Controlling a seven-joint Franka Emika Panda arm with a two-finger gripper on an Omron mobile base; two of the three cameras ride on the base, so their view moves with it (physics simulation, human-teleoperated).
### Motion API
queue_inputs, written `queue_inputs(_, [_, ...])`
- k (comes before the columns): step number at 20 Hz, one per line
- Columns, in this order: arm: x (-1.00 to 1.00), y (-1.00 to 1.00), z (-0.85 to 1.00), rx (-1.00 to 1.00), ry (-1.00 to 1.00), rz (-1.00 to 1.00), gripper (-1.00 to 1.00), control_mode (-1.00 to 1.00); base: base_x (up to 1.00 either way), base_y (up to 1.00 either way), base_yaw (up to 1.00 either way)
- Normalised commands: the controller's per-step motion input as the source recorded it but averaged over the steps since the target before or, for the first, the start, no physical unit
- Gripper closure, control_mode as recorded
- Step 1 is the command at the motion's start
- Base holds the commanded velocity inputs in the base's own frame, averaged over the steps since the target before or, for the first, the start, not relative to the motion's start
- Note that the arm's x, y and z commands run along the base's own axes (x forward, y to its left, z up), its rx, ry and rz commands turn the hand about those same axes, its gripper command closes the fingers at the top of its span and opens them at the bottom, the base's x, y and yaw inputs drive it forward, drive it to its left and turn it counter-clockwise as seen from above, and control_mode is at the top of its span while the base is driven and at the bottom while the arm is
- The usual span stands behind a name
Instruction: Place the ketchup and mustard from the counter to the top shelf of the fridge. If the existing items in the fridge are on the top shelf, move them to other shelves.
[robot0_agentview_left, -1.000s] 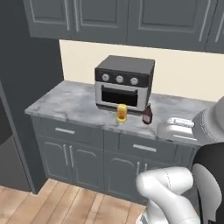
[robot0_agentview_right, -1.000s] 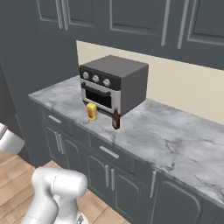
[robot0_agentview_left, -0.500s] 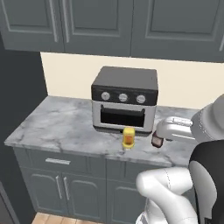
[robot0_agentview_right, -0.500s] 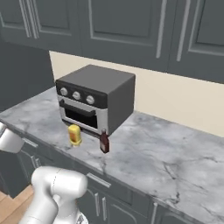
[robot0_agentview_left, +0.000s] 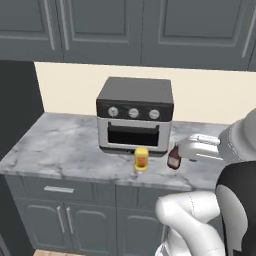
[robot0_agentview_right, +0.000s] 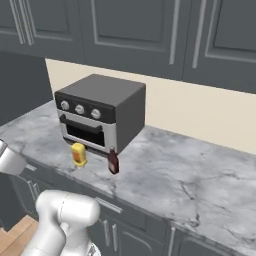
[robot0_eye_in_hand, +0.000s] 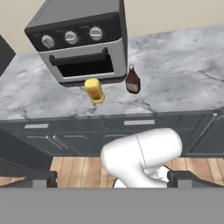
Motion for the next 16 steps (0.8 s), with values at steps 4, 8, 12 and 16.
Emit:
queue_inputs(4, [0.00, 0.00, 0.00, 0.00, 0.00, 0.00, -1.00, 1.00, 0.00, -0.12, -0.22])
queue_inputs(8, [0.00, 0.00, 0.00, 0.00, 0.00, 0.00, -1.00, 1.00, 0.00, -0.08, -0.23])
queue_inputs(12, [0.00, 0.00, 0.00, 0.00, 0.00, 0.00, -1.00, 1.00, -0.03, -0.10, -0.23])
queue_inputs(16, [-0.09, -0.13, 0.00, 0.01, 0.00, -0.06, -1.00, -1.00, -0.04, -0.03, -0.06])
